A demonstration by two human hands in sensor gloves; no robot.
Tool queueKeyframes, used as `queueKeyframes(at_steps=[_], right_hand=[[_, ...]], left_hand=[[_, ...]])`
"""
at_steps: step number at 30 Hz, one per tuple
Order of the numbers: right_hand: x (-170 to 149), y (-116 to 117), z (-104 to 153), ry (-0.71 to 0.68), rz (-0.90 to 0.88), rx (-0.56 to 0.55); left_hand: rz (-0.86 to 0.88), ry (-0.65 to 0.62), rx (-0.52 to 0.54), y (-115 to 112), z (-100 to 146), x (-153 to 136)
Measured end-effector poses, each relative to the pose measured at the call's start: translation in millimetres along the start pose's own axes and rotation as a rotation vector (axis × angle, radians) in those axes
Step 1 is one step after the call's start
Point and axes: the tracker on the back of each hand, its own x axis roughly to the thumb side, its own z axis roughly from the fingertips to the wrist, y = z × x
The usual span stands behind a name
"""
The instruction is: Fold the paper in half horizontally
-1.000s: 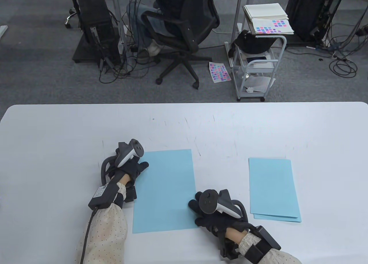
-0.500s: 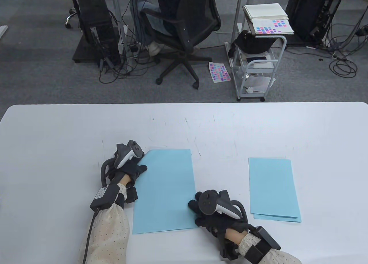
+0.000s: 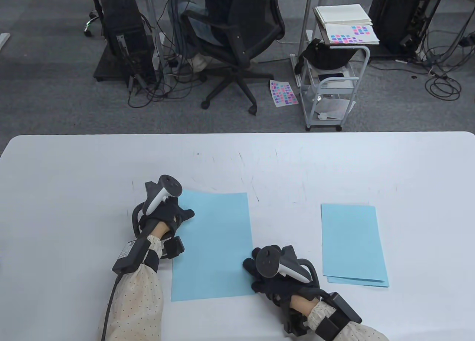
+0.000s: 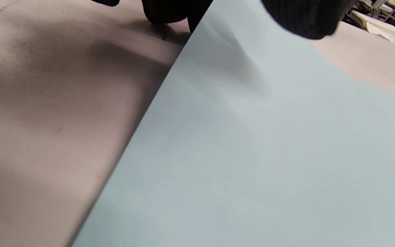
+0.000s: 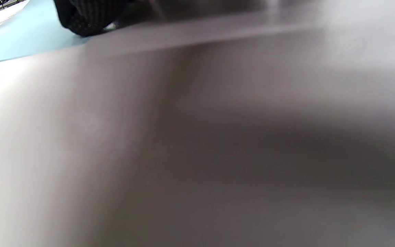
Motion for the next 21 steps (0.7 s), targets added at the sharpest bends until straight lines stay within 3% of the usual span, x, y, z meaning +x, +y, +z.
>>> queueKeyframes(at_steps=[9,21], right_hand=[[1.4,0.6,0.1,-0.004,0.004,-0.009],[2.7,1.7,0.7,-0.002,0.022,-0.005]], left_hand=[[0.148,-0.09,0.123,9.5,14.9,0.5],[0.134,-0.248,0.182,4.7,76.4,-10.5]])
